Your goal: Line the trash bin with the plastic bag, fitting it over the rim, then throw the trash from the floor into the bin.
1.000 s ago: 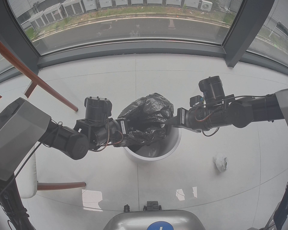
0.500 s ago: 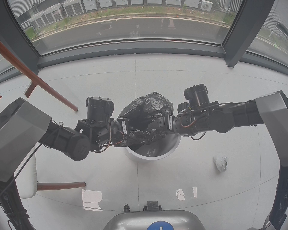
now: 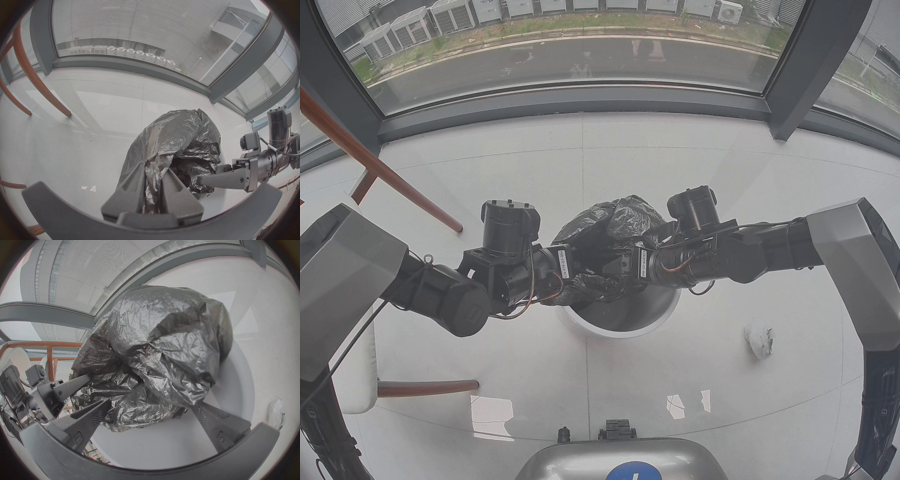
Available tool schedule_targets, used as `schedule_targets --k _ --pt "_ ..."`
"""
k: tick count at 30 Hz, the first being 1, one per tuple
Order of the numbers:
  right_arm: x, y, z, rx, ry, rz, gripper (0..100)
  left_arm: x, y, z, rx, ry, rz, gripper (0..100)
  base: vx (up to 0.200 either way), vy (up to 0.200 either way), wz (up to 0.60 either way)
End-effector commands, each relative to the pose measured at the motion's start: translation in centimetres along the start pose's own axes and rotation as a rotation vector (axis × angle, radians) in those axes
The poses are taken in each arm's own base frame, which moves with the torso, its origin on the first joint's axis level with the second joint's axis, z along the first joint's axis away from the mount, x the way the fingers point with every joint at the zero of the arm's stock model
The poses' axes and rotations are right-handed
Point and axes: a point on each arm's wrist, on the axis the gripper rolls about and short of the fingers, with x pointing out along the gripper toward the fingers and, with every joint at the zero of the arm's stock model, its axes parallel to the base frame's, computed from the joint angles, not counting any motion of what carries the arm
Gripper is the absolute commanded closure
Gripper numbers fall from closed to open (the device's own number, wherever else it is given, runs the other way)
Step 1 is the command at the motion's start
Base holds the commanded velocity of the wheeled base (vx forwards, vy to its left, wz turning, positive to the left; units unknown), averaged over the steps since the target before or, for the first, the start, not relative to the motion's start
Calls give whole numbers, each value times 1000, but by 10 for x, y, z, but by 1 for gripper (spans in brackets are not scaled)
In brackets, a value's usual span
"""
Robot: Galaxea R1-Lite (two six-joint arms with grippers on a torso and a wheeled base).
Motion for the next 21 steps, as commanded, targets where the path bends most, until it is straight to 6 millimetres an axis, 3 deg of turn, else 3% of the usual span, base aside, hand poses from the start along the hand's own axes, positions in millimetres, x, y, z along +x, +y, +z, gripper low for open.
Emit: schedule_targets --k 1,16,17,21 --pt "9 -7 -4 6 16 -17 0 0 0 2 -3 -7 2 100 0 0 0" --pt "14 -7 -11 5 28 -39 0 0 1 0 -3 -6 4 100 0 0 0" --pt "13 -7 -10 4 24 -45 100 0 1 0 -3 -6 4 100 0 0 0" --pt "7 -8 -8 14 21 -42 100 0 2 0 -3 -5 6 100 0 0 0"
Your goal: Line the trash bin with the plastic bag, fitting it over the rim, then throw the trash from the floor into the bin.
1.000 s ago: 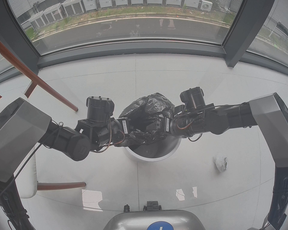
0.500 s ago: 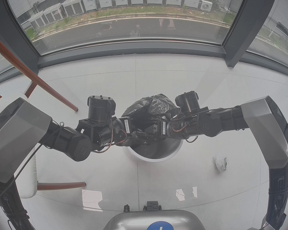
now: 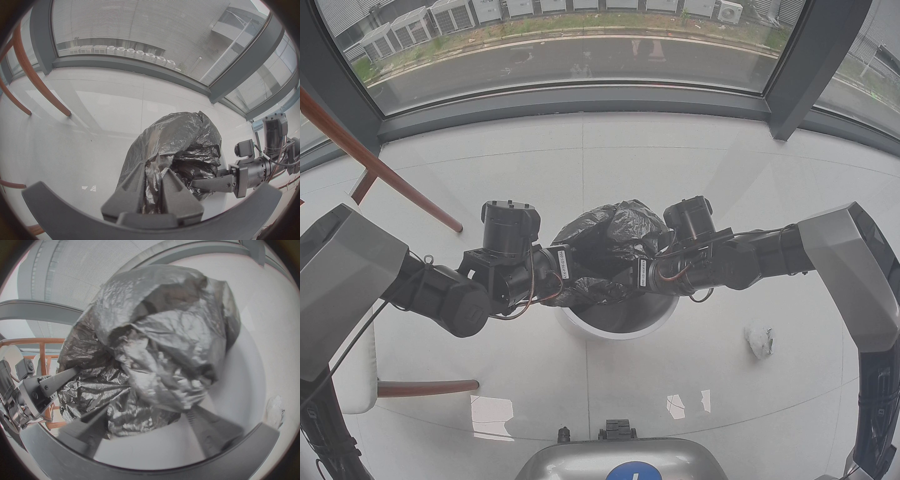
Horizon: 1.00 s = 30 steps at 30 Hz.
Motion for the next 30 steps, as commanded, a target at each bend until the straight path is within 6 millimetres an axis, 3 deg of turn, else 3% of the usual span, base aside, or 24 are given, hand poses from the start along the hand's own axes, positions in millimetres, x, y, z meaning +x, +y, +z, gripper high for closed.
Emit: schedule_targets --k 1,14,30 --pt "-5 0 1 3 -5 9 100 0 0 0 -2 1 0 100 0 0 0" --pt "-65 19 21 -2 -88 53 100 0 4 -8 4 24 10 100 0 0 0" --pt "-104 21 13 -5 -33 28 100 6 5 -4 19 -101 -22 100 0 0 0"
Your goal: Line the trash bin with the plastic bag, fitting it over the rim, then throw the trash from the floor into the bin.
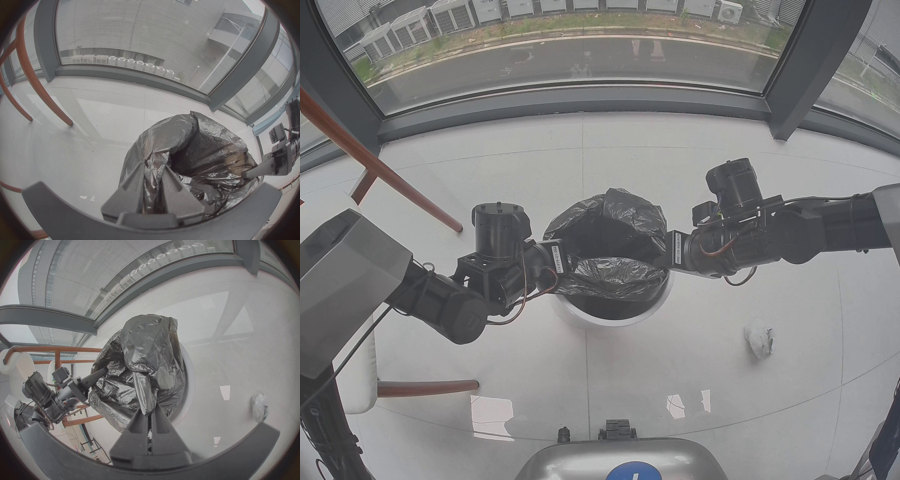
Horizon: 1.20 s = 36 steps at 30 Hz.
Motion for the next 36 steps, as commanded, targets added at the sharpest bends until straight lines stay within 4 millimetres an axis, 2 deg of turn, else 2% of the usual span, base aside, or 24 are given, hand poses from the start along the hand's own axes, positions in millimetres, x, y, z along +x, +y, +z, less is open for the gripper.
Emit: schedule_targets --k 1,10,17,24,29,36 --pt "-16 4 3 -6 -9 2 100 3 1 -3 5 -5 1 100 0 0 0" --pt "-22 4 -2 -28 8 -3 100 6 4 5 8 -32 4 100 0 0 0" --pt "-25 -1 -16 -35 61 -25 100 8 2 14 0 -65 -1 100 0 0 0" --pt "-15 -5 -21 -30 84 -37 100 6 0 16 -3 -70 -7 100 0 0 0" --pt "4 -16 -26 -19 118 -69 100 5 0 19 -9 -77 -10 100 0 0 0" --pt "0 -30 -19 3 88 -116 100 4 1 19 -13 -76 -7 100 0 0 0"
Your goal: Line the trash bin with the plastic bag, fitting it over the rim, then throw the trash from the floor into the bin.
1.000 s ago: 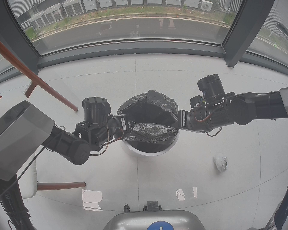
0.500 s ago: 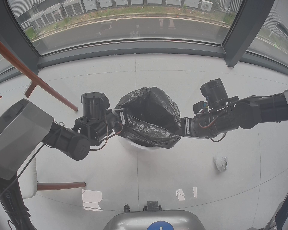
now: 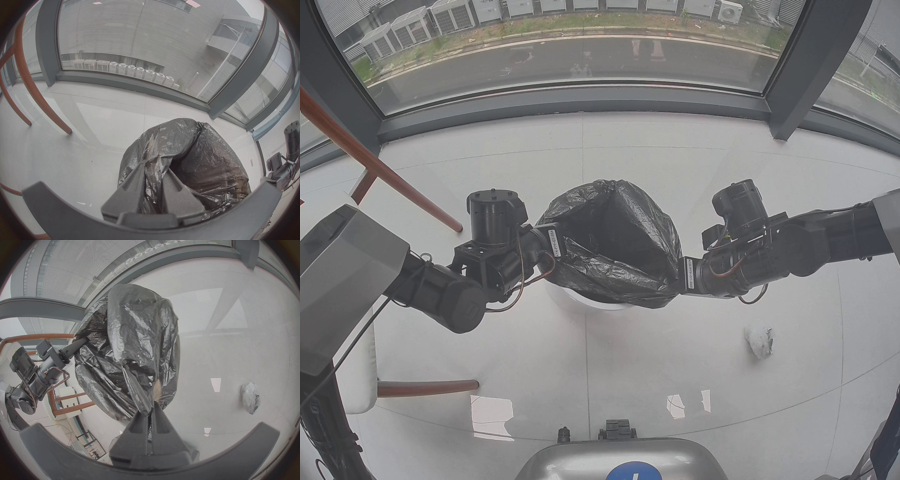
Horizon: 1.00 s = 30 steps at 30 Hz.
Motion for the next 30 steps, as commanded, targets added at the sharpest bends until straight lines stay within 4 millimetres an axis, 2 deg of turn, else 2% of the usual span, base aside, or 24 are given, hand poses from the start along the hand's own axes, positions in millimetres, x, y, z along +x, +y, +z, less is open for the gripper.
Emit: schedule_targets --k 1,9,21,30 --pt "1 -9 3 14 -7 -24 100 -1 0 1 -2 -3 1 100 0 0 0" --pt "4 -16 9 29 -22 -38 100 -4 -2 8 -9 -19 -12 100 0 0 0" --pt "14 -2 0 1 12 -6 100 1 -8 19 -30 -54 -23 100 0 0 0" --pt "12 7 -2 -13 13 12 100 13 -8 12 -32 -41 -13 100 0 0 0"
